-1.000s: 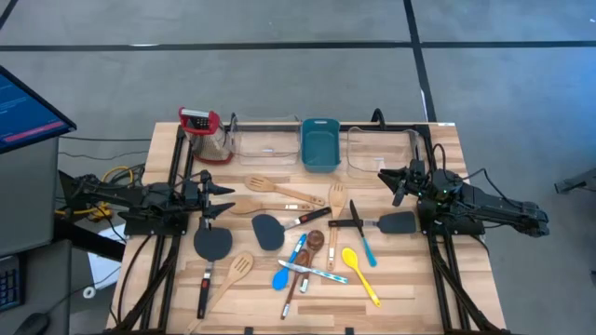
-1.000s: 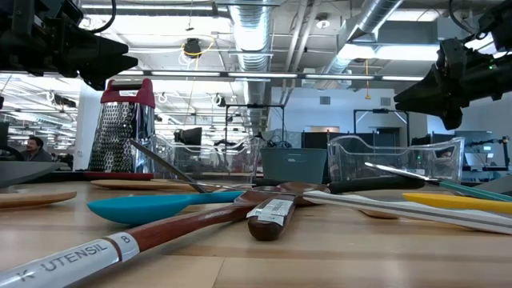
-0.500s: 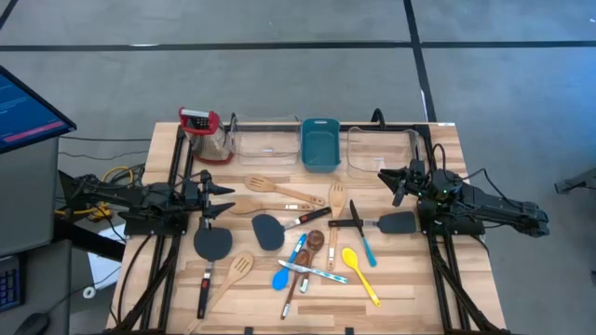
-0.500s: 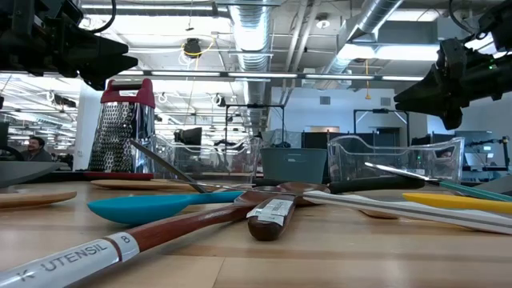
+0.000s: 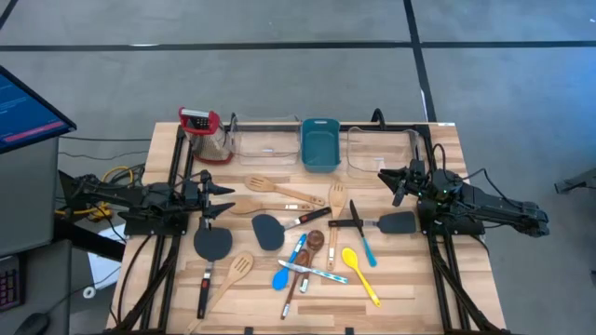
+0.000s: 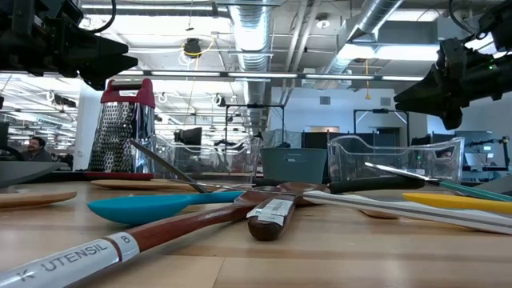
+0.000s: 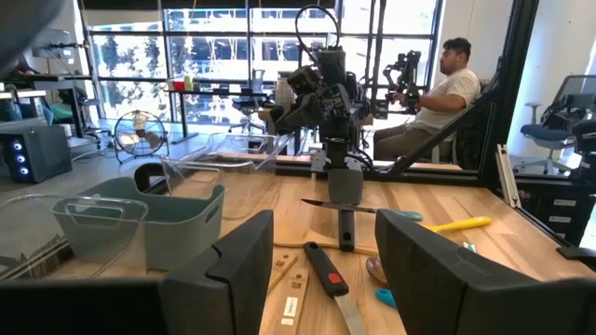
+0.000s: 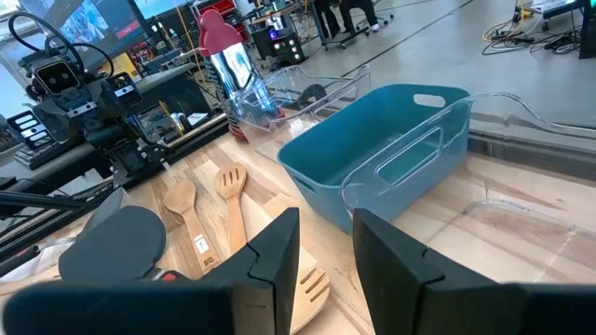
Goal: Pick & Place Kitchen Items
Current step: Put the black spatula into the right transparent bin
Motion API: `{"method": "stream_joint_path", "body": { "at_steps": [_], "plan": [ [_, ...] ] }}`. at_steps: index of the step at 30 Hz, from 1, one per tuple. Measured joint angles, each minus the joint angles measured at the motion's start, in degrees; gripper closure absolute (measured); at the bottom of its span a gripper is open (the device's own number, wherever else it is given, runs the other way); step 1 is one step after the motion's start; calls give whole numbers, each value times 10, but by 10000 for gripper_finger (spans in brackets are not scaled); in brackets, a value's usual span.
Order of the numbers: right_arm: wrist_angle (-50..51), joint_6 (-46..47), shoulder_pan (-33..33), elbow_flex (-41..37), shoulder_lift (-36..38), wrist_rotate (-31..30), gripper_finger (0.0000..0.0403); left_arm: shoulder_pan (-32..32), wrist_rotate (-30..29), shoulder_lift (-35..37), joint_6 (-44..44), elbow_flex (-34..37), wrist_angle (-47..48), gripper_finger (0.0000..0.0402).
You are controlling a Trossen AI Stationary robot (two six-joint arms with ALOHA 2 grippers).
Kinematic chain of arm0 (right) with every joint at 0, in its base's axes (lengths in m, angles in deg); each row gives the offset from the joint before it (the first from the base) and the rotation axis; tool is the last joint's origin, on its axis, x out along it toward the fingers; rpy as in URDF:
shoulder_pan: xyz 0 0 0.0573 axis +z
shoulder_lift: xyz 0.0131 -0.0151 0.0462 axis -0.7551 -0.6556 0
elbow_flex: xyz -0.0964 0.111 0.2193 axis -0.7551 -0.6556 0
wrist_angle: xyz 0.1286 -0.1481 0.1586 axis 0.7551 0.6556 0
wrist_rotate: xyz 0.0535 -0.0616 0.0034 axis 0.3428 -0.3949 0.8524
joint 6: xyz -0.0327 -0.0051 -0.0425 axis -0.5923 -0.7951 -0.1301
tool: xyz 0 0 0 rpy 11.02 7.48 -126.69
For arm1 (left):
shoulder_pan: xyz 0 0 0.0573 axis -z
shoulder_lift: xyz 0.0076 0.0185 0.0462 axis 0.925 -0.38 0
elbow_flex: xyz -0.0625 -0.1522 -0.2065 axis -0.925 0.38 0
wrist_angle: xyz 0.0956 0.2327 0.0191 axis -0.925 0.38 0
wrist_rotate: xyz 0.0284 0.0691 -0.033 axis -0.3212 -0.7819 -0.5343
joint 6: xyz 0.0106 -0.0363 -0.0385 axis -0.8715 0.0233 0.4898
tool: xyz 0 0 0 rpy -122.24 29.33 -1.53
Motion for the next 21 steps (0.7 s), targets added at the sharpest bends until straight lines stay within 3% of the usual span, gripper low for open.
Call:
{"method": "stream_joint_path", "body": {
  "at_steps": [21],
  "plan": [
    [0,0,0,0,0,0,305,0,0,0,0,0,-14,224]
  ]
}}
